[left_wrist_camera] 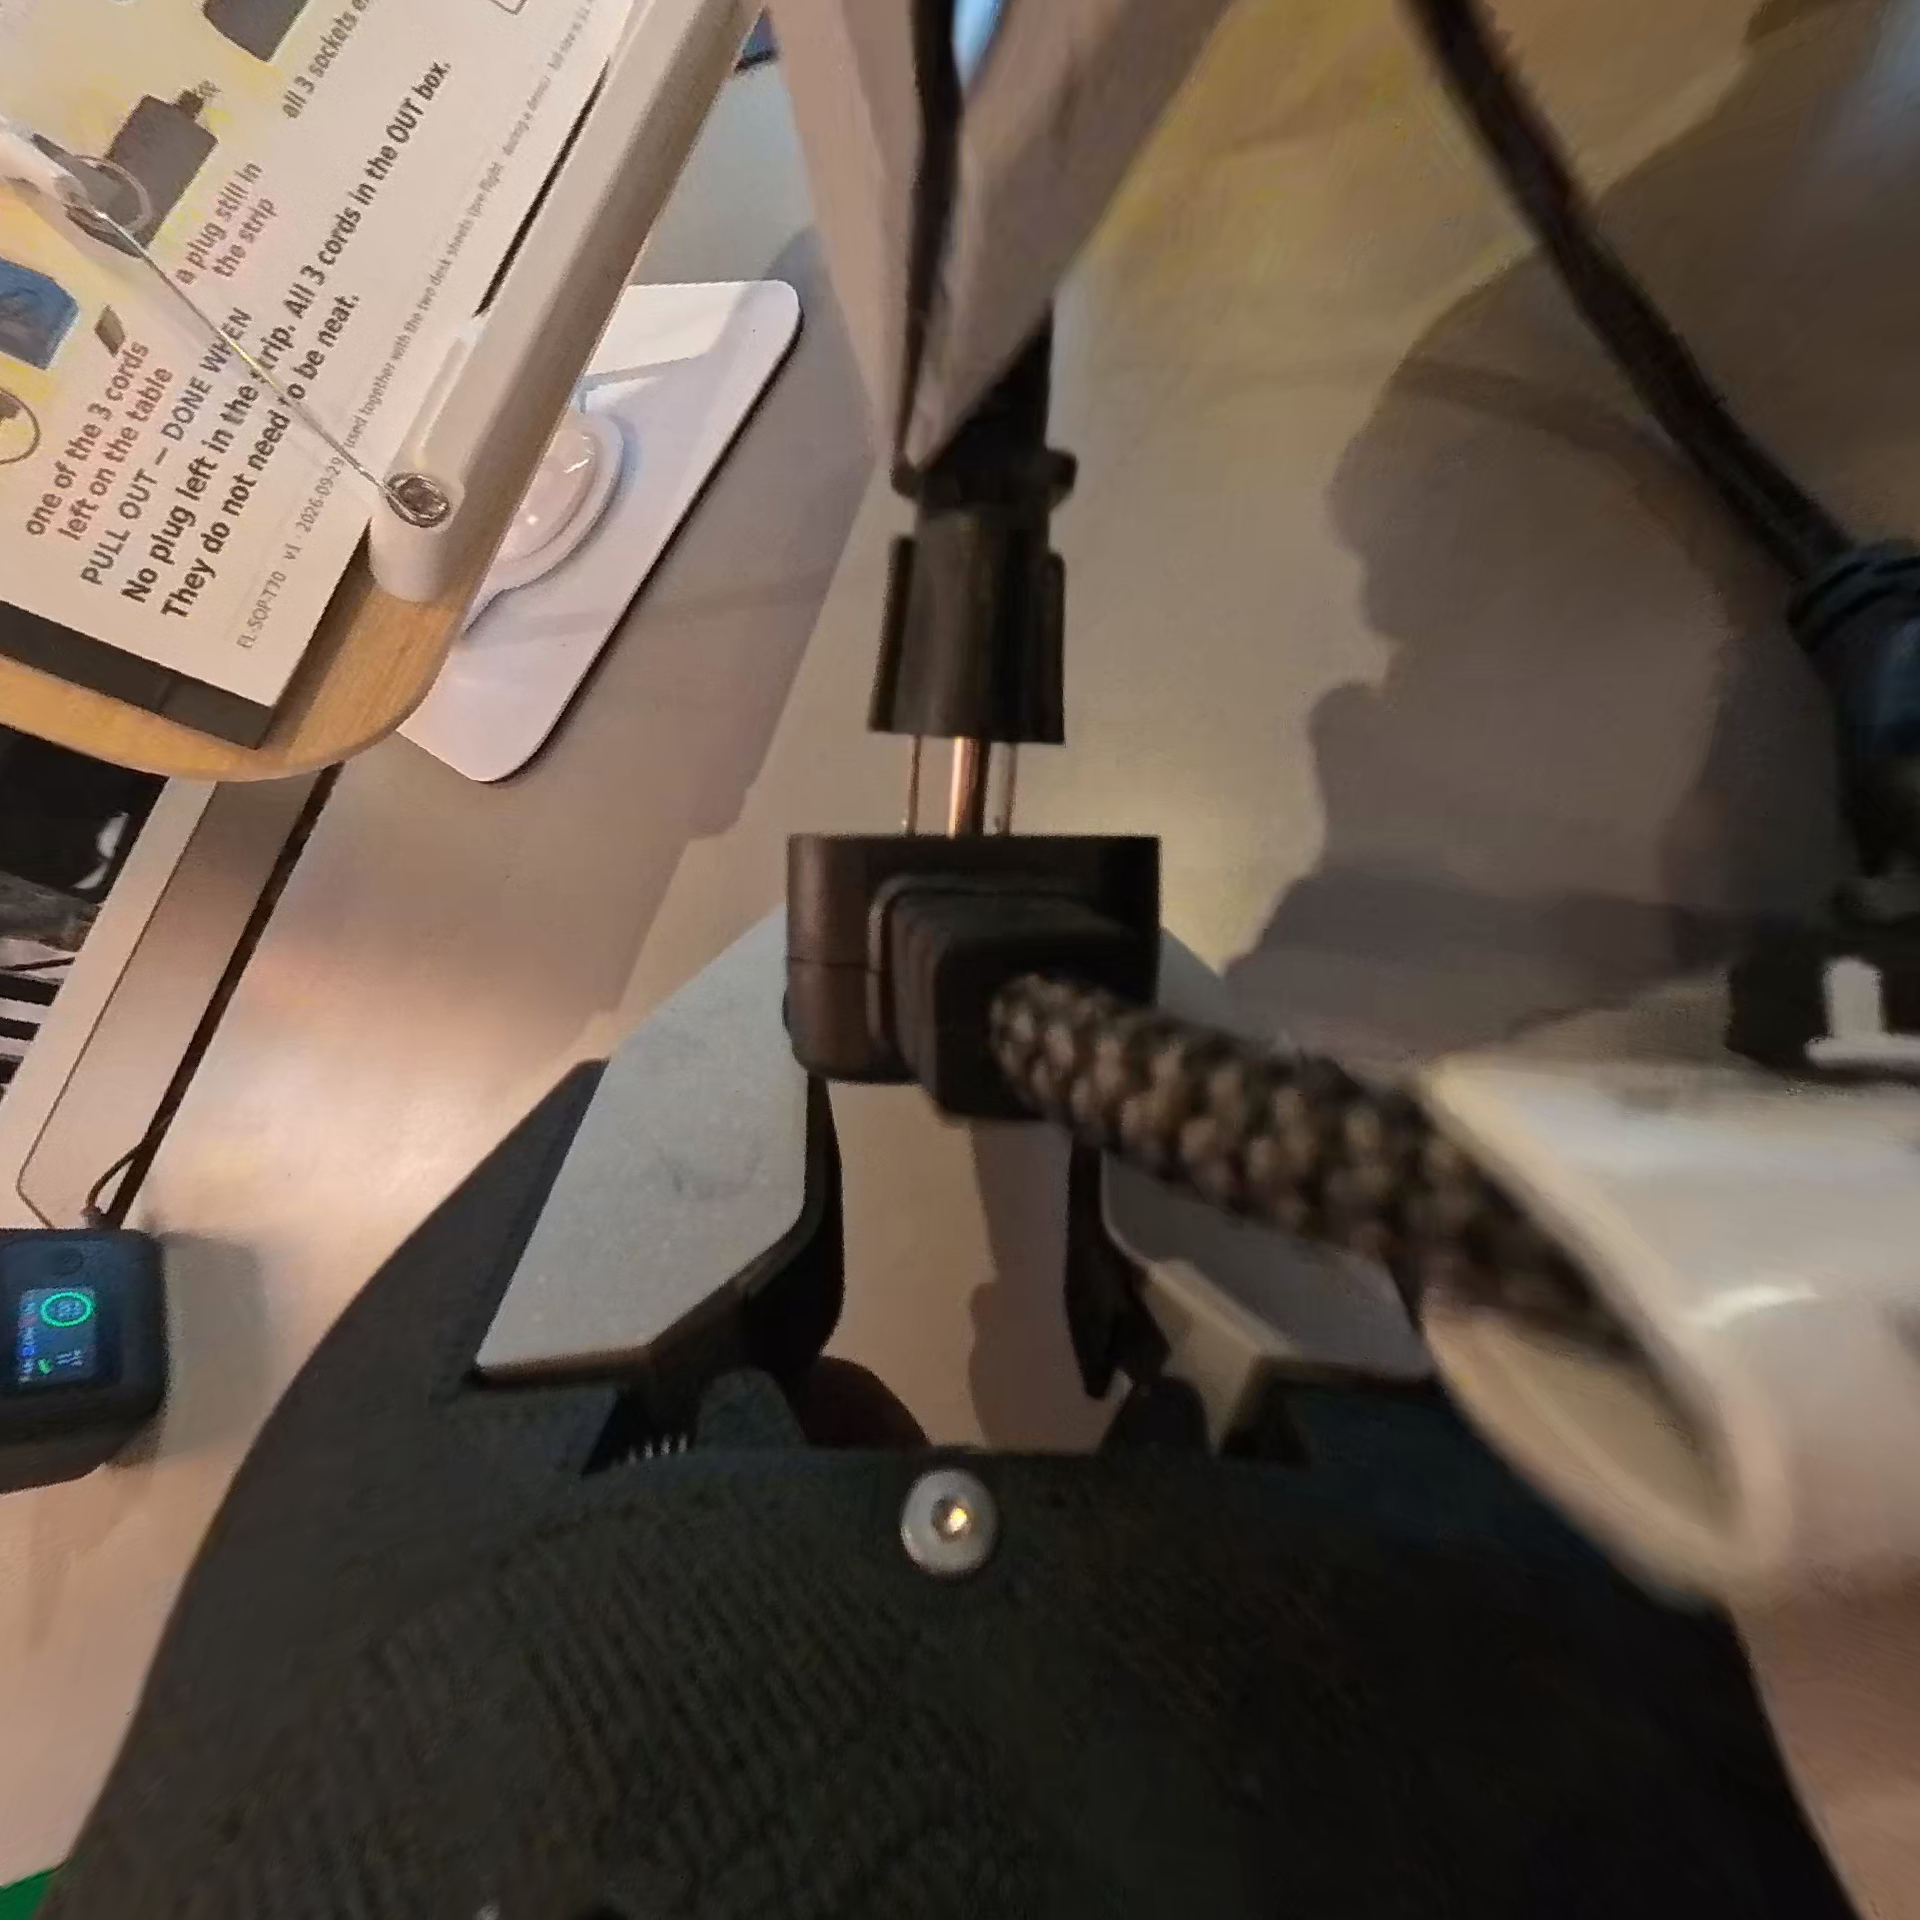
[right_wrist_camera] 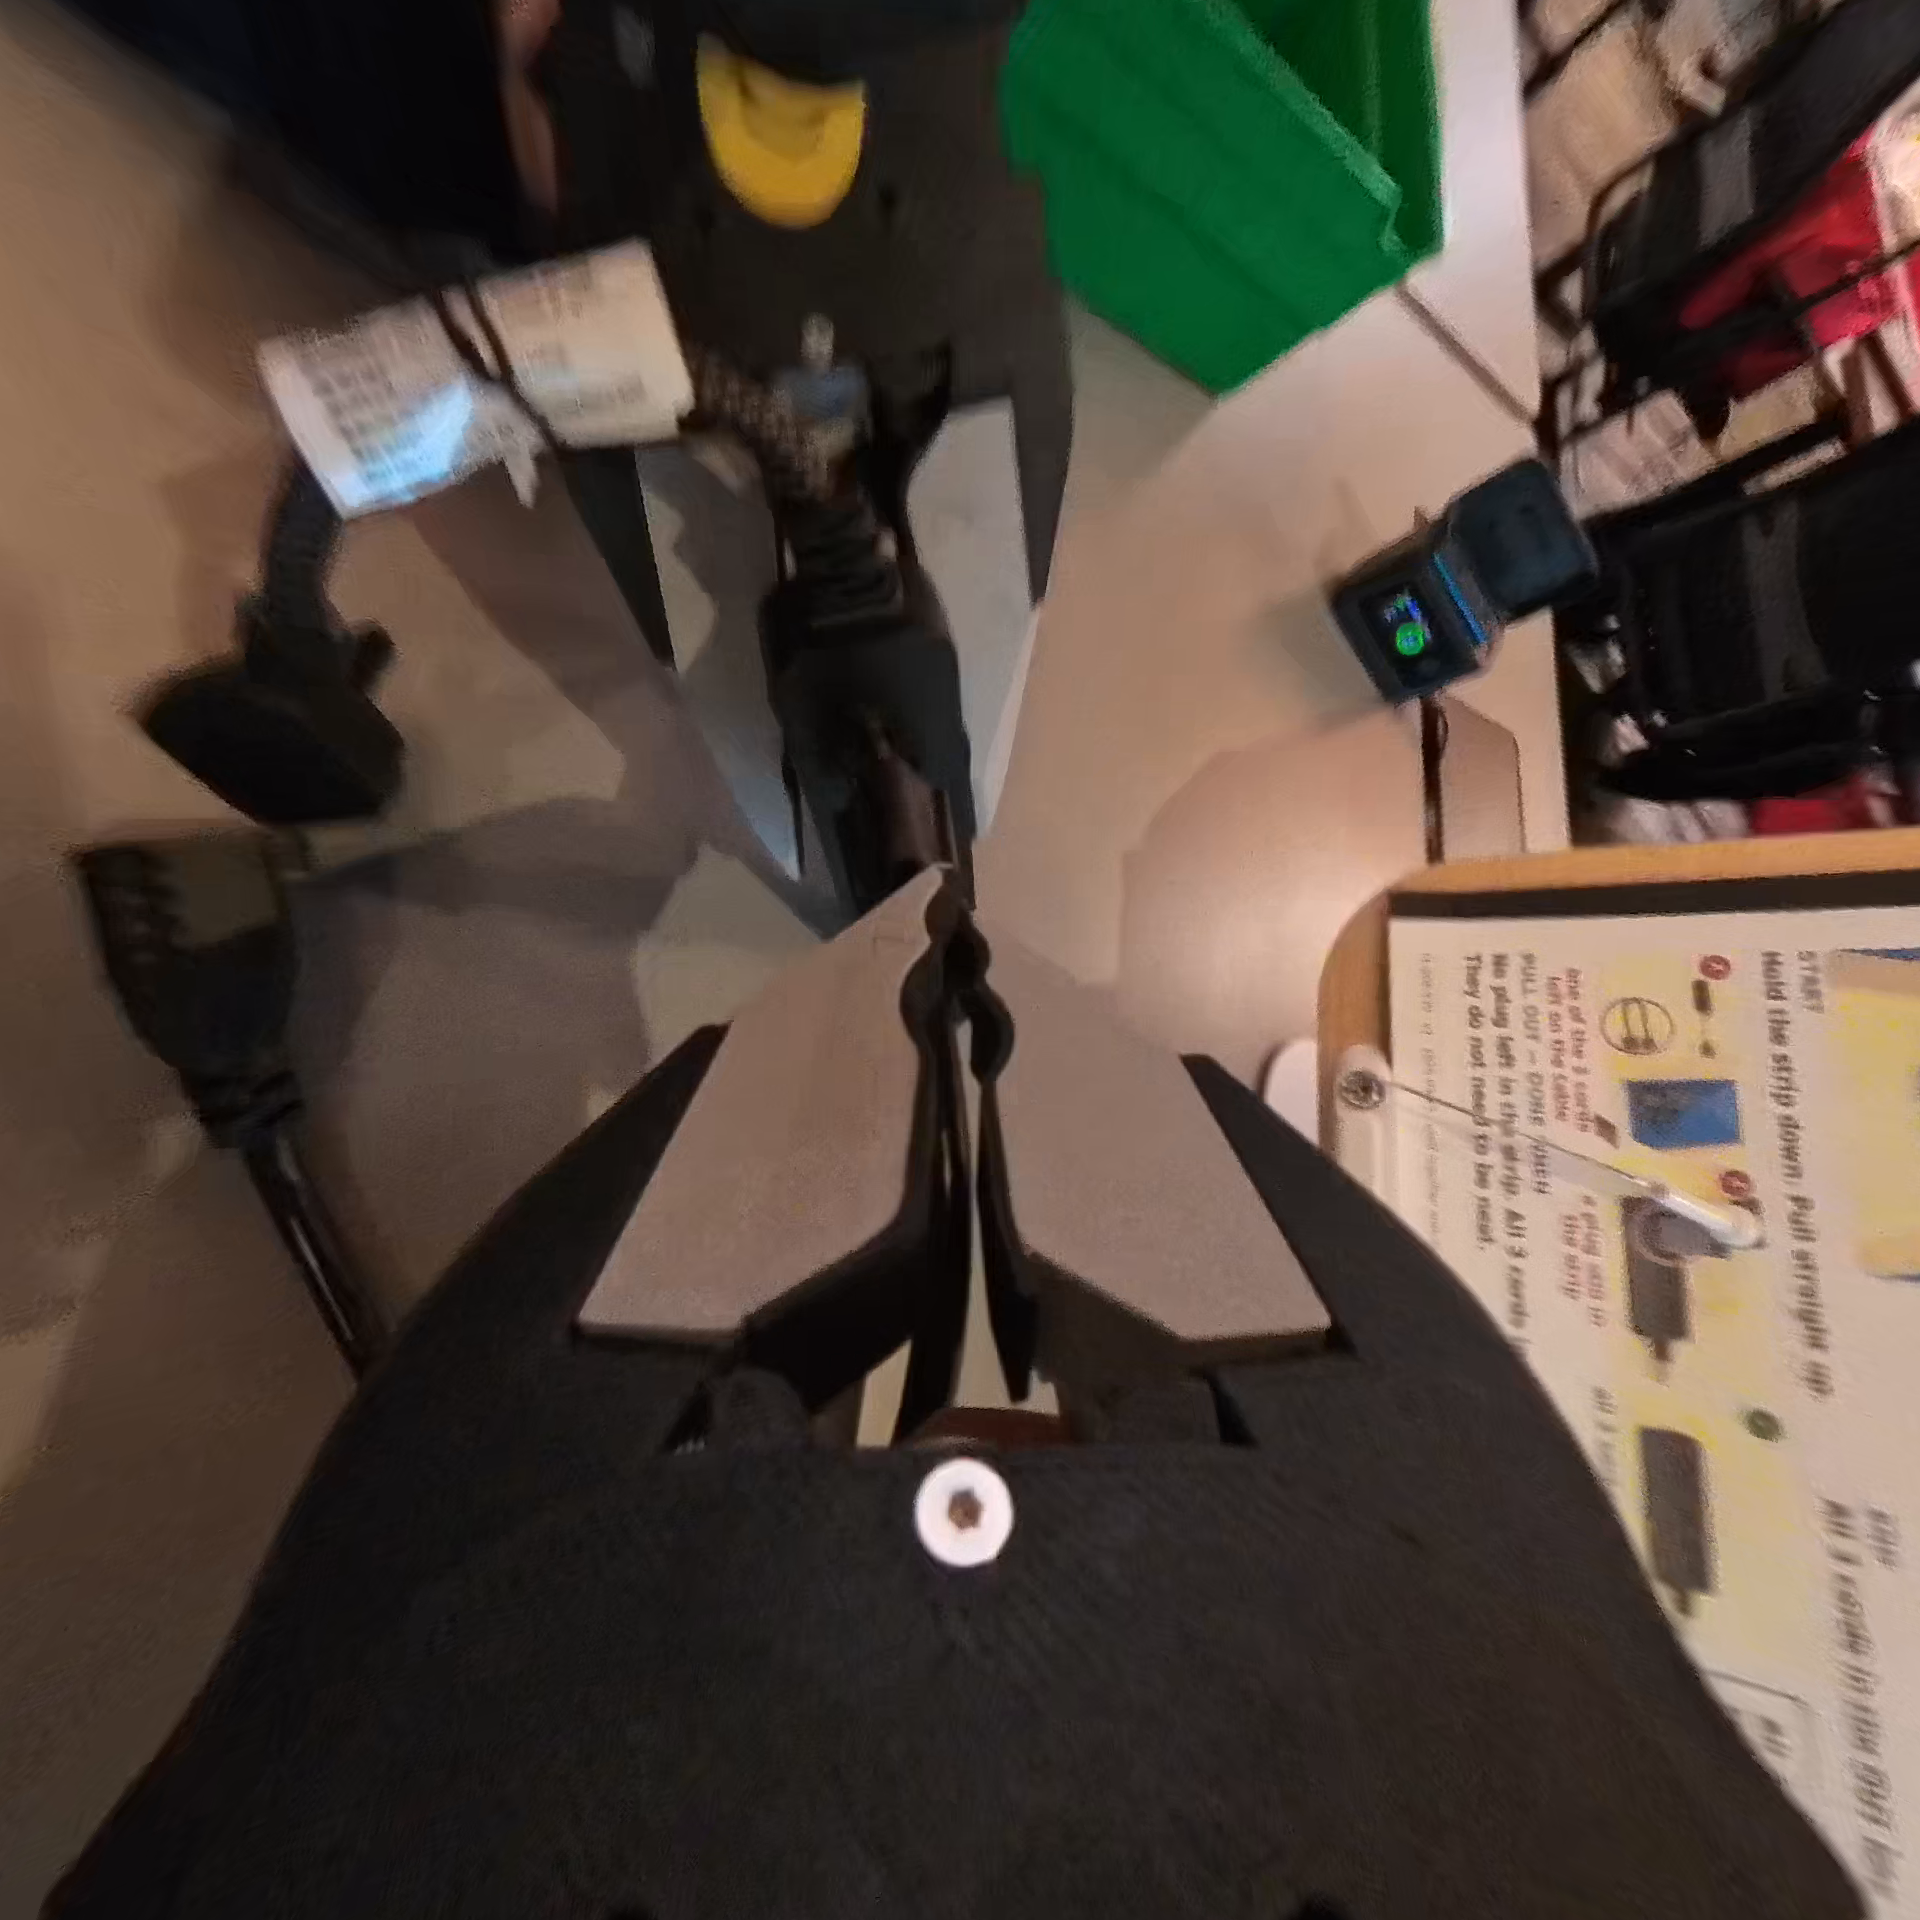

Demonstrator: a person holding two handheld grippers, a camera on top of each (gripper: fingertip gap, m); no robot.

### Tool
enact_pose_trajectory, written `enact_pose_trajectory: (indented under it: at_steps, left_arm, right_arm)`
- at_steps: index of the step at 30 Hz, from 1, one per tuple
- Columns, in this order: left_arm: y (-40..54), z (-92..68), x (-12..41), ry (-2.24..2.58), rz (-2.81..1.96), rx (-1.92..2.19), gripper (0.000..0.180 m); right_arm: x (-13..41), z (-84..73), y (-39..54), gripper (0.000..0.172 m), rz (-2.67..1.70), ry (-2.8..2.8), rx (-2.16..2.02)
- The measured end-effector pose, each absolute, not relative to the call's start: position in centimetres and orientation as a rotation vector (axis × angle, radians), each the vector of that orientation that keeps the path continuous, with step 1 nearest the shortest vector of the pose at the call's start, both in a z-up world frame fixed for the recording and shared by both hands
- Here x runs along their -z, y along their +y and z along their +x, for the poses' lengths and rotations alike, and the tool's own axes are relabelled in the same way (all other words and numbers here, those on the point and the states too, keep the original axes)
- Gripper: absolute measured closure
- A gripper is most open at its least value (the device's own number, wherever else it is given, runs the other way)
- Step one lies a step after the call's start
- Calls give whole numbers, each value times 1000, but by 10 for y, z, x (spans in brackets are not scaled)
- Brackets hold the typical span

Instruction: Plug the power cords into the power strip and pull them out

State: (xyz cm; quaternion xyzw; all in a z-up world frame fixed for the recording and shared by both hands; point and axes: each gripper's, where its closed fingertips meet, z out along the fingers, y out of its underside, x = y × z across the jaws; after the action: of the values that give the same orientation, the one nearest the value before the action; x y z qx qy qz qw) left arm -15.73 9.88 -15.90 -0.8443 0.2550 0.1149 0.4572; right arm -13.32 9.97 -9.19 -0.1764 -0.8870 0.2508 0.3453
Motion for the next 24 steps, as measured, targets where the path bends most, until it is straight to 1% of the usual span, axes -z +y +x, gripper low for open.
enact_pose_trajectory:
  at_steps: [1, 2, 3, 4, 5, 7, 10, 12, 13, 14, 17, 19, 21, 23, 24]
  left_arm:
    - [101, -154, 161, 639, -2077, -283, 140]
    - [108, -139, 156, 639, -2044, -226, 140]
    - [114, -120, 157, 697, -2040, -177, 140]
    - [119, -113, 163, 743, -2055, -226, 140]
    - [121, -120, 166, 740, -2039, -280, 140]
    - [111, -140, 164, 622, -2062, -202, 140]
    - [104, -167, 157, 553, -2060, -242, 137]
    - [106, -165, 156, 561, -2050, -235, 137]
    - [106, -163, 158, 574, -2050, -237, 137]
    - [106, -160, 160, 588, -2053, -239, 137]
    - [107, -157, 163, 622, -2053, -265, 139]
    - [107, -155, 163, 623, -2049, -262, 138]
    - [107, -155, 163, 620, -2047, -259, 137]
    - [108, -156, 164, 612, -2046, -250, 137]
    - [108, -157, 164, 607, -2050, -248, 138]
  right_arm:
    - [84, -124, 82, 172, -418, -2337, -837]
    - [72, -102, 42, 172, -344, -2416, -1194]
    - [84, -96, 22, 172, -304, -2516, -1210]
    - [105, -100, 18, 172, -209, -2584, -996]
    - [111, -105, 19, 172, -170, -2580, -854]
    - [88, -123, 33, 172, -279, -2434, -840]
    - [47, -130, 67, 172, -427, -2290, -941]
    - [41, -131, 89, 147, -529, -2265, -915]
    - [43, -132, 100, 131, -578, -2257, -866]
    - [49, -133, 111, 120, -618, -2259, -815]
    - [80, -128, 126, 112, -650, -2351, -737]
    - [100, -128, 130, 114, -652, -2408, -743]
    - [112, -128, 129, 120, -647, -2454, -795]
    - [114, -128, 122, 152, -604, -2467, -896]
    - [114, -126, 118, 157, -583, -2482, -926]
